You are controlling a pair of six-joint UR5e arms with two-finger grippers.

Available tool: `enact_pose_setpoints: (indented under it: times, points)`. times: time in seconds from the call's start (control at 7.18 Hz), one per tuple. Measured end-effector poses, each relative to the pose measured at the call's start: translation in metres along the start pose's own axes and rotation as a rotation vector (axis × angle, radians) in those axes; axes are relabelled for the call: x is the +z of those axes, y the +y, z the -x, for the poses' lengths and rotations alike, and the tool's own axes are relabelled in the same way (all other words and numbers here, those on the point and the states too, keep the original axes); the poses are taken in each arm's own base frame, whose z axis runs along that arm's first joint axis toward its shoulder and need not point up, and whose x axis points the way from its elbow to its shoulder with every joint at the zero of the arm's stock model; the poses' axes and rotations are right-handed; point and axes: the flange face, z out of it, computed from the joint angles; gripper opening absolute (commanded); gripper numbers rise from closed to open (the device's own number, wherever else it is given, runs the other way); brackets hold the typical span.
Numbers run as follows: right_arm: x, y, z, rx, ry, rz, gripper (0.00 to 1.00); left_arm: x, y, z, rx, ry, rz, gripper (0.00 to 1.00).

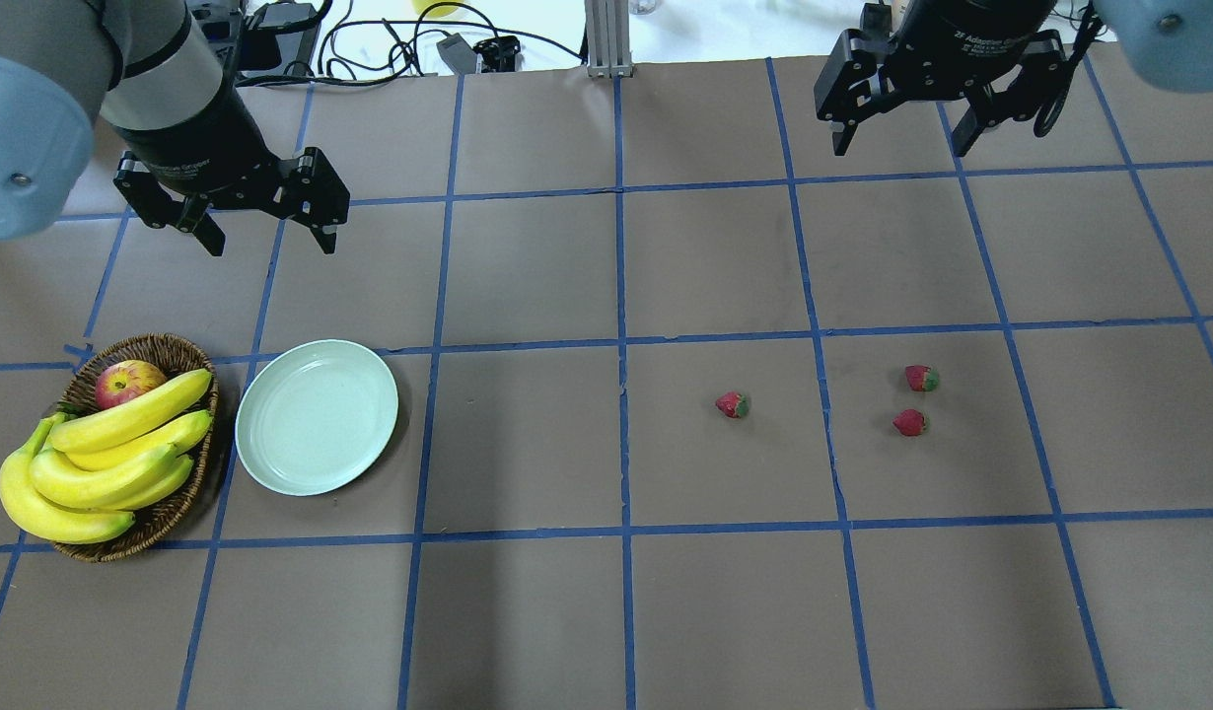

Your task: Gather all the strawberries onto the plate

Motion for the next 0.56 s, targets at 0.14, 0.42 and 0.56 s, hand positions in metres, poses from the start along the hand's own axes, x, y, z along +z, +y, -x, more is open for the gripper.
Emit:
enact_pose_setpoints:
  times: [0.14,0.42,0.56]
  points:
    - [0.0002,0.0001,-0.0003,0.0,0.0,0.002,1.0,0.0002,-0.0003,-0.0001,0.0,0.0,0.0,1.0]
    - [0.0006,0.0004,-0.0006,0.001,0.001,0.006,1.0,0.0002,-0.0006,-0.0001,0.0,0.0,-0.002,1.0]
    - [0.0006,0.0005,-0.0005,0.001,0.001,0.006,1.0,0.0003,-0.0004,0.0,0.0,0.0,-0.001,1.0]
